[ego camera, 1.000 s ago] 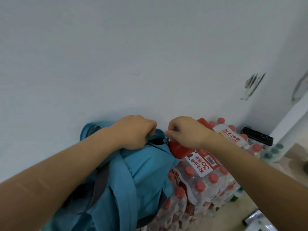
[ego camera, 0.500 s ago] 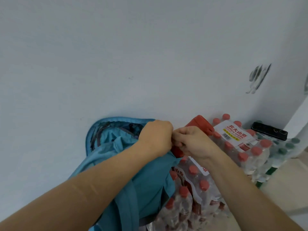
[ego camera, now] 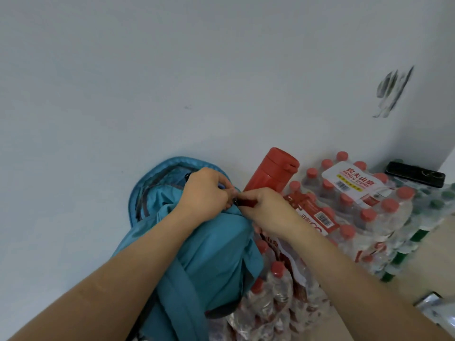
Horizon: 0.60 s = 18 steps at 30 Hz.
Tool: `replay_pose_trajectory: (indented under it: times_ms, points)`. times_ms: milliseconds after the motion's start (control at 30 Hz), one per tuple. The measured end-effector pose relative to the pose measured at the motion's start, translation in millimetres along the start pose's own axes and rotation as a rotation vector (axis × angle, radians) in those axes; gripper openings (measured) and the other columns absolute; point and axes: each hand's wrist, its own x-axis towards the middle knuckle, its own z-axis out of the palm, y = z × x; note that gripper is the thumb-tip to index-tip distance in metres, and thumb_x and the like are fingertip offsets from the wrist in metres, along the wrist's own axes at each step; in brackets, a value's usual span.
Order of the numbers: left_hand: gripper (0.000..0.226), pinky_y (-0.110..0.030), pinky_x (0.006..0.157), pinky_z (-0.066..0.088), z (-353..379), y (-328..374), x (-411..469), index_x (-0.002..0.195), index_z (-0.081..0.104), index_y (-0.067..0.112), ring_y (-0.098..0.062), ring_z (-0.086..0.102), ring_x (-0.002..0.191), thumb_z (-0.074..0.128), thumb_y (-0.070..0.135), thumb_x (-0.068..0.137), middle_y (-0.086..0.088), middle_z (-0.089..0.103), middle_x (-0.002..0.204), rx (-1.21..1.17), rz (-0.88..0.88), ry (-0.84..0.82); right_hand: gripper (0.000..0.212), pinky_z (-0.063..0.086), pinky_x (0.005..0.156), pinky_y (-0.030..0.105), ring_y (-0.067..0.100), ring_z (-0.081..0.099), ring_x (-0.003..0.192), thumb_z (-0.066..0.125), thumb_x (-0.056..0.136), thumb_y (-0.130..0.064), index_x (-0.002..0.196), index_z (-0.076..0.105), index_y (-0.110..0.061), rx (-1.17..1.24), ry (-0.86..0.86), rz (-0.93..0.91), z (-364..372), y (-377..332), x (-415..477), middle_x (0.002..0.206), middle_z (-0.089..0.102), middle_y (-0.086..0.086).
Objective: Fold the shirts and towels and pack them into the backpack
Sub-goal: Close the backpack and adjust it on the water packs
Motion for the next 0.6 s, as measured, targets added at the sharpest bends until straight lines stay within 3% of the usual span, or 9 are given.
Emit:
replay_pose_trajectory:
  times_ms: [100, 233, 300, 400, 500, 600]
  points:
    - [0.022, -0.032, 0.067, 0.059, 1.8, 2.4, 2.5, 0.063, 0.069, 0.018, -0.014, 0.068, 0.056, 0.069, 0.015, 0.084, -0.003, 0.07, 0.059, 0.003, -0.02, -0.012, 0.024, 0.052, 0.052, 0.036, 0.025, 0.062, 0.052, 0.058, 0.087, -0.015, 0.099, 0.072, -0.03, 0.047, -0.043, 0.014, -0.7, 2.2, 2.7, 0.072, 0.072, 0.012]
    - [0.016, -0.032, 0.067, 0.06, 4.3, 6.3, 11.8, 0.069, 0.071, 0.007, -0.016, 0.067, 0.056, 0.072, 0.013, 0.083, -0.01, 0.07, 0.061, -0.118, -0.116, -0.022, 0.021, 0.04, 0.045, 0.025, 0.003, 0.048, 0.041, 0.056, 0.089, -0.012, 0.08, 0.072, -0.023, 0.074, 0.066, 0.0, 5.9, 2.9, 2.1, 0.054, 0.063, -0.008]
    - [0.016, -0.033, 0.068, 0.06, 4.4, 9.0, 15.2, 0.072, 0.071, 0.003, -0.017, 0.066, 0.055, 0.072, 0.014, 0.083, -0.013, 0.07, 0.063, -0.157, -0.132, -0.053, 0.024, 0.035, 0.044, 0.023, 0.003, 0.044, 0.039, 0.056, 0.089, -0.011, 0.072, 0.068, -0.023, 0.111, 0.073, 0.02, 7.2, 4.7, 2.0, 0.045, 0.056, -0.009]
    - [0.015, -0.029, 0.069, 0.058, 3.5, 10.2, 17.4, 0.074, 0.073, 0.011, -0.011, 0.066, 0.059, 0.07, 0.02, 0.085, -0.003, 0.071, 0.065, 0.063, -0.036, -0.084, 0.016, 0.039, 0.049, 0.027, 0.012, 0.049, 0.047, 0.061, 0.089, -0.015, 0.082, 0.075, -0.019, 0.25, 0.0, 0.047, 4.3, 7.5, 0.9, 0.057, 0.064, 0.013]
    - [0.008, -0.031, 0.075, 0.056, 3.0, 12.4, 14.9, 0.079, 0.073, 0.019, -0.01, 0.066, 0.072, 0.068, 0.02, 0.085, 0.007, 0.067, 0.07, 0.283, 0.052, -0.074, 0.012, 0.043, 0.056, 0.03, 0.013, 0.053, 0.052, 0.067, 0.086, -0.019, 0.089, 0.077, -0.025, 0.258, -0.008, 0.057, 3.2, 9.3, 2.1, 0.063, 0.069, 0.009]
    - [0.014, -0.032, 0.072, 0.058, 4.8, 12.3, 14.1, 0.072, 0.071, 0.02, -0.01, 0.066, 0.068, 0.067, 0.011, 0.081, 0.01, 0.065, 0.063, 0.235, 0.027, -0.032, 0.011, 0.041, 0.055, 0.027, 0.013, 0.051, 0.052, 0.068, 0.085, -0.019, 0.089, 0.077, -0.025, 0.263, -0.03, 0.055, 2.2, 7.8, 2.7, 0.064, 0.07, 0.01]
